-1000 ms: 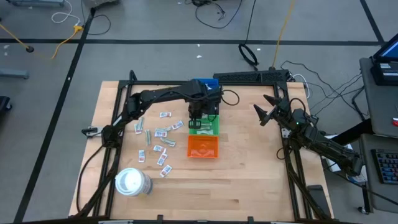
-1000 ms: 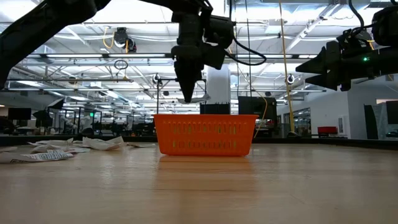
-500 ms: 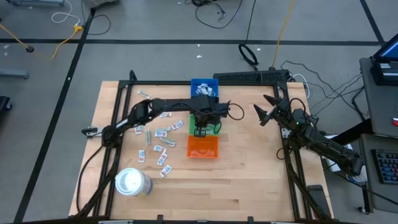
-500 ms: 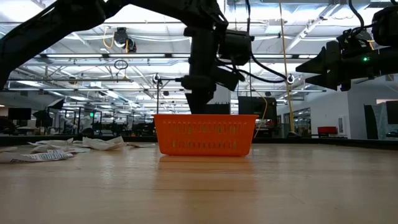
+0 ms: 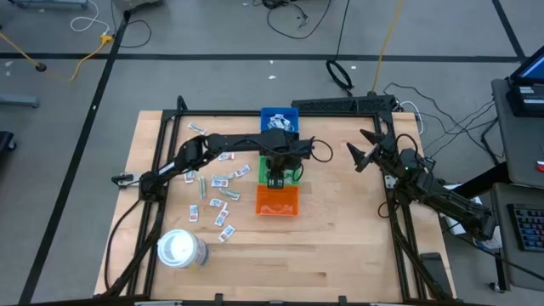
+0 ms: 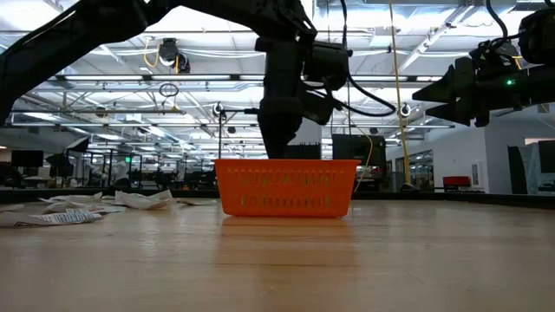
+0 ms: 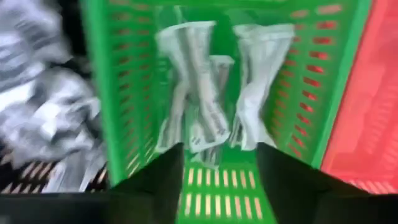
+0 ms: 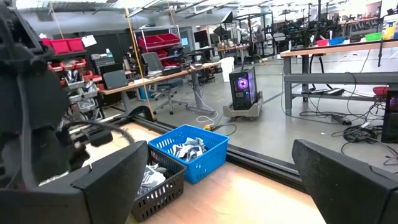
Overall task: Pick & Place First Aid Supplies
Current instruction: Put the green bandage into the green bin
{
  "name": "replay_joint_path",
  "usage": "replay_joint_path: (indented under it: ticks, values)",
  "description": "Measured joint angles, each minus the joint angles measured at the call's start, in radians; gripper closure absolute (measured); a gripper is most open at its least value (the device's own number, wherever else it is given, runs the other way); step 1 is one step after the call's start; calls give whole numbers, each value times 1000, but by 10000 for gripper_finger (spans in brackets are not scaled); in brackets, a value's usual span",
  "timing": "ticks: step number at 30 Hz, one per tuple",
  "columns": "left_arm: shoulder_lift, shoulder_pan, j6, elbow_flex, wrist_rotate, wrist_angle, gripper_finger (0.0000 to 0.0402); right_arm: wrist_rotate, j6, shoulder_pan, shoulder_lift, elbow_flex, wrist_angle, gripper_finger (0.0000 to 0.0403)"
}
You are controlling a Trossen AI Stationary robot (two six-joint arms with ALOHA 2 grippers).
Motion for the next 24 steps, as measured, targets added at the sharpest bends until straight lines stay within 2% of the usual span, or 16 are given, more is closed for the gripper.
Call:
replay_joint_path:
  ticks: [5,10,17,20,24]
  values:
    - [-54,42,-140,0,0,2,115,0,0,0,0,0,0,9]
    - [-93,97,-351,0,6,6,63,0,0,0,0,0,0,9]
    - [-105,185,-741,0,98,-7,37,0,0,0,0,0,0,9]
    - [-105,219,-813,0,139,-6,38,0,0,0,0,0,0,9]
    - [-105,268,-860,0,142,3,40,0,0,0,0,0,0,9]
